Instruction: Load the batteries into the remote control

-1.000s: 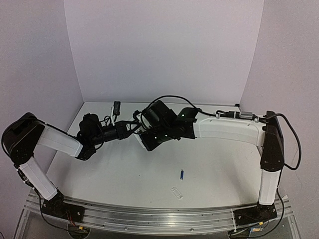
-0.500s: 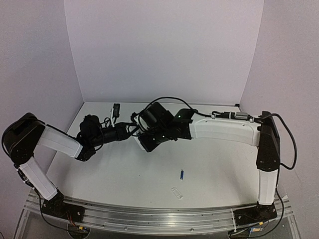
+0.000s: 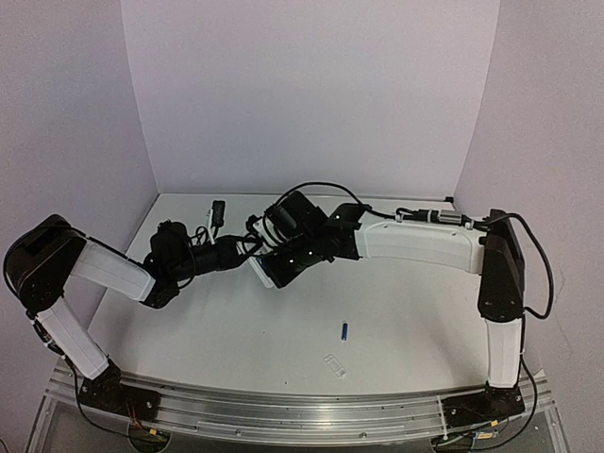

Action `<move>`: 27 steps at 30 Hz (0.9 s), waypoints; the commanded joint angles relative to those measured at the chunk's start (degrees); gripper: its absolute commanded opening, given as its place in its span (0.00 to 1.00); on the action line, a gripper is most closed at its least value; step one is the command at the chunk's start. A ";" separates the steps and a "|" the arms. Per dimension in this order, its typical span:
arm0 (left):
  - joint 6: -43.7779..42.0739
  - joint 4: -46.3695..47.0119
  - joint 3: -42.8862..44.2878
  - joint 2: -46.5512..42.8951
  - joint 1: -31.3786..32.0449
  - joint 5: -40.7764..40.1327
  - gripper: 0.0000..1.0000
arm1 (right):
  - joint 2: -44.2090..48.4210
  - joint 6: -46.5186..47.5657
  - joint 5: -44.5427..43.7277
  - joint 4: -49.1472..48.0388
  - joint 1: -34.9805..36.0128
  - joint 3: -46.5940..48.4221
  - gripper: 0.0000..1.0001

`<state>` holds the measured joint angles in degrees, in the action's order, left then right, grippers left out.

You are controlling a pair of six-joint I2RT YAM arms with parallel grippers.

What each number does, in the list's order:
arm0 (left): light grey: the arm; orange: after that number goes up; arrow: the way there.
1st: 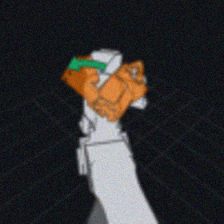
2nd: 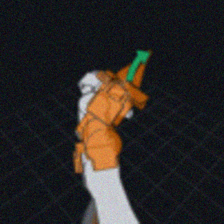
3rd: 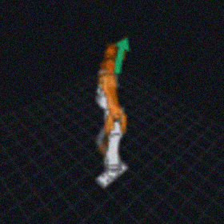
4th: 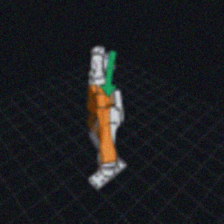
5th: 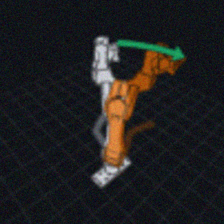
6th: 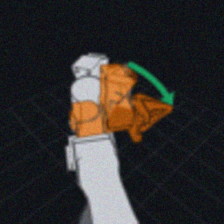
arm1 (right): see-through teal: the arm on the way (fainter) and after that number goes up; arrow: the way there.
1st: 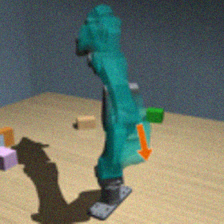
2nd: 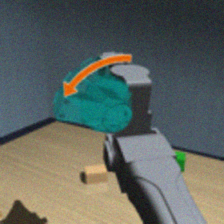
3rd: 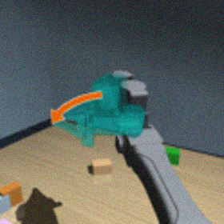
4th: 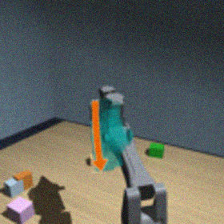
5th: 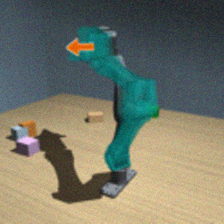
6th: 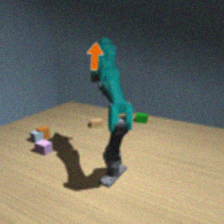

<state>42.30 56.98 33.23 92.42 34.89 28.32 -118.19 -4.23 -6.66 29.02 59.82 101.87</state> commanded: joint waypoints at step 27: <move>10.59 16.99 4.32 -3.28 6.63 16.93 0.00 | -6.38 2.76 0.16 -22.09 -0.11 0.49 0.11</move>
<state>43.37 55.59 33.17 92.20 34.88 25.71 -119.44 -1.84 -6.21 25.65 59.29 101.03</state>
